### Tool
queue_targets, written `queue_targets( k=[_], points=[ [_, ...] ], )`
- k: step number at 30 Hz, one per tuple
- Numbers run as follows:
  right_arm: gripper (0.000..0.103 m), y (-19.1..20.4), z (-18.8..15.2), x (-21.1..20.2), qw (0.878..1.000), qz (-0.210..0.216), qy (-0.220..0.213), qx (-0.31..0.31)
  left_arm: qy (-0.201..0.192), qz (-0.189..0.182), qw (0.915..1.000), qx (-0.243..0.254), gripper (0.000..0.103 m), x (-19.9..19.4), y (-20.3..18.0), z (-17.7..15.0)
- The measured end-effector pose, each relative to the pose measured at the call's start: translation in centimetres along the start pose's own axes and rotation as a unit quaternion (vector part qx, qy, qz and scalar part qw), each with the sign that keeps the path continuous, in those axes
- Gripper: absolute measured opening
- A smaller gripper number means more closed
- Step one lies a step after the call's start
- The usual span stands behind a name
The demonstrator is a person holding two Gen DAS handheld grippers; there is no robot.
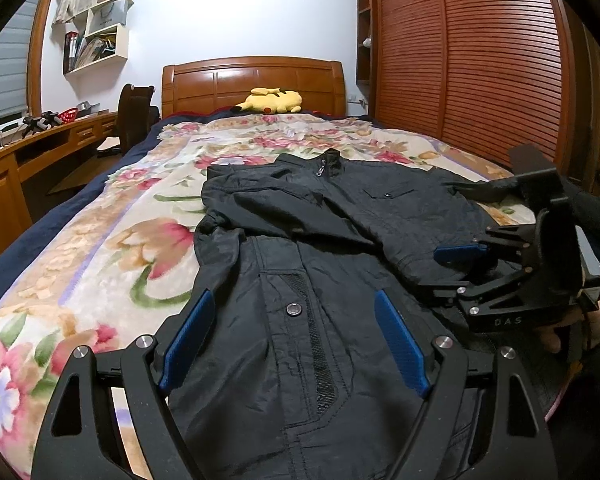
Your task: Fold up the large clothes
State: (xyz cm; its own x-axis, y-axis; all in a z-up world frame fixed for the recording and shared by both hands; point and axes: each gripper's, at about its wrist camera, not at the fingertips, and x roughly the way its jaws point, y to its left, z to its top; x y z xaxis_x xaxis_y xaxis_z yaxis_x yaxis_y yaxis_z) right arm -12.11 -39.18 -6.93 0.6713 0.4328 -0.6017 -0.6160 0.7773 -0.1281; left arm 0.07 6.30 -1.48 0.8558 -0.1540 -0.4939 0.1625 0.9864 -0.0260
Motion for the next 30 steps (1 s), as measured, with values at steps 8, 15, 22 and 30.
queue_targets(
  k=[8, 15, 22, 30],
  points=[
    [0.012, -0.7, 0.8, -0.3, 1.0, -0.014, -0.012, -0.001, 0.002, -0.003, 1.0, 0.004, 0.083, 0.2, -0.5, -0.2],
    [0.009, -5.7, 0.9, -4.0, 0.99, -0.066, -0.09, 0.09, 0.002, -0.005, 1.0, 0.003, 0.083, 0.2, -0.8, -0.1],
    [0.008, -8.4, -0.3, -6.7, 0.978, -0.093, -0.123, 0.142, -0.001, -0.009, 1.0, 0.003, 0.083, 0.0, -1.3, 0.0],
    [0.008, -7.3, -1.1, -7.4, 0.973, -0.144, -0.11, 0.146, -0.002, -0.014, 0.9999, 0.01, 0.083, 0.1, -2.1, 0.1]
  ],
)
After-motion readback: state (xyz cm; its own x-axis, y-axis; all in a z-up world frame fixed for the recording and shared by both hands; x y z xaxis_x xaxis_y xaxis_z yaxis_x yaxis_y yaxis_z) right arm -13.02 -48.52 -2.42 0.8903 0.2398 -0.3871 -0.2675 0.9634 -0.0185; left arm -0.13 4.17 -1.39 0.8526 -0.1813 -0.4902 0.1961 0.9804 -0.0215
